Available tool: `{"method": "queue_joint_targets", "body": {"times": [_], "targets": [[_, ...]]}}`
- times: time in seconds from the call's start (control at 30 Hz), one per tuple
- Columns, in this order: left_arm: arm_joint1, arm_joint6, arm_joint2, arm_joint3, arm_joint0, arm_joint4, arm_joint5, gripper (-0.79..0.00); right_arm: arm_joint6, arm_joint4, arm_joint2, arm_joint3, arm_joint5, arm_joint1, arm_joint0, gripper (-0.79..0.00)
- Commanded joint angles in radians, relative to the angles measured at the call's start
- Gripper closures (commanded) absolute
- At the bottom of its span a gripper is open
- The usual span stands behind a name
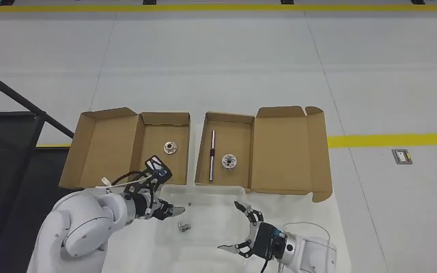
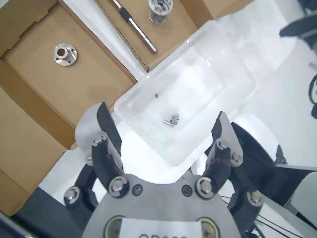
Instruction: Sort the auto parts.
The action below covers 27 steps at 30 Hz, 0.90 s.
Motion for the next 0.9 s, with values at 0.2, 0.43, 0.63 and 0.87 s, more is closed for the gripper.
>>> {"method": "queue_joint_targets", "body": {"times": [0.2, 0.43, 0.63, 0.87], "targets": [[0.005, 0.004, 0.011, -0.002, 0.004, 0.018, -0.003, -0.785, 0.000, 0.000, 0.000, 0.000, 0.000, 0.000, 0.000, -0.785], [0.010, 0.038, 0.067, 0.009, 0.024, 0.086, -0.037, -0.785, 0.000, 0.000, 0.000, 0.000, 0.000, 0.000, 0.000, -0.785], [0.033, 0.058, 0.223, 0.056, -0.013, 0.178, -0.057, -0.785, 0.000, 0.000, 0.000, 0.000, 0.000, 0.000, 0.000, -0.785], [0.055, 0.040, 0.360, 0.143, -0.093, 0.251, -0.039, -0.570, 0.000, 0.000, 0.000, 0.000, 0.000, 0.000, 0.000, -0.785]]}}
